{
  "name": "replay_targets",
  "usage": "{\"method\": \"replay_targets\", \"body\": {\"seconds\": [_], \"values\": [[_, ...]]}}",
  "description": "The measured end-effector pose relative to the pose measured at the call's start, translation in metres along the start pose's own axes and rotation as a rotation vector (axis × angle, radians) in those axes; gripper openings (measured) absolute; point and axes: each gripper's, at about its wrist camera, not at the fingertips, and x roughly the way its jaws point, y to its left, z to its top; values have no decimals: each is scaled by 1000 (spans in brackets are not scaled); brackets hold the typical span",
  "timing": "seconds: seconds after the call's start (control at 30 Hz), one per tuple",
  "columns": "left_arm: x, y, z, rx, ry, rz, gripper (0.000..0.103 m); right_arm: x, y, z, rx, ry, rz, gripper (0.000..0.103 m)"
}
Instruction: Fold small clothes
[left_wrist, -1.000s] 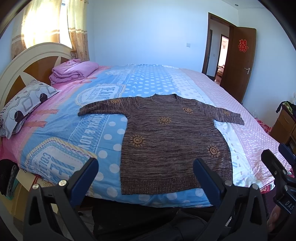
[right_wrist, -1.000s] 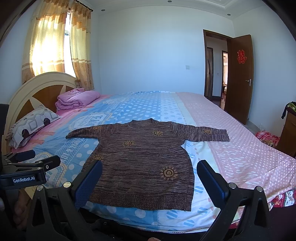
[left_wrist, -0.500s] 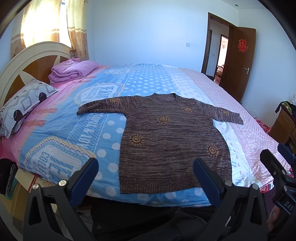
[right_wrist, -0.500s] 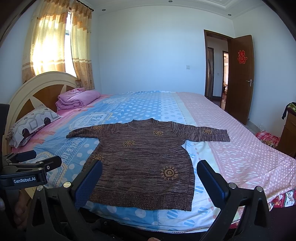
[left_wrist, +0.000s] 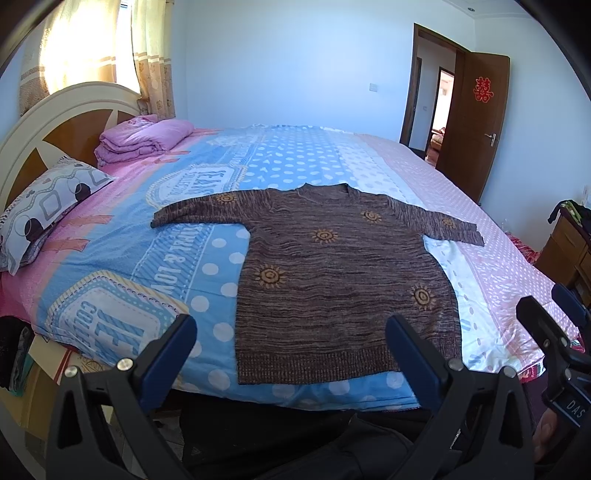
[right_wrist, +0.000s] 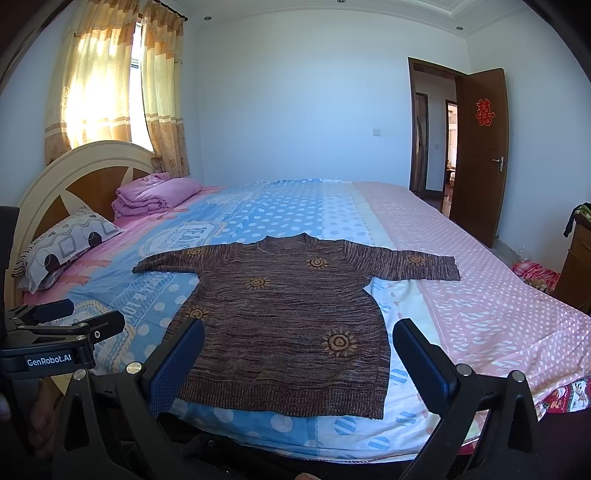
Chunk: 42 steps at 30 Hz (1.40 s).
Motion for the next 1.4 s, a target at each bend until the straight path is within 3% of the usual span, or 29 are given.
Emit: {"method": "replay_targets", "body": {"seconds": [0.7, 1.0, 1.1, 1.23, 1.4], "values": [[1, -1, -1, 1, 4, -3, 103, 2, 0, -1, -5, 11, 16, 102], [13, 4, 2, -7, 40, -13, 103, 8, 7, -3, -49, 7, 67, 102], [21, 8, 7, 3, 51, -11, 103, 16, 7, -3, -65, 8, 101, 102], [35, 10, 12, 34, 31, 19, 103, 35, 2, -3, -78, 22, 83, 102], [69, 13, 23, 83, 64, 54, 103, 70, -14, 0, -72, 53, 70, 102]]}}
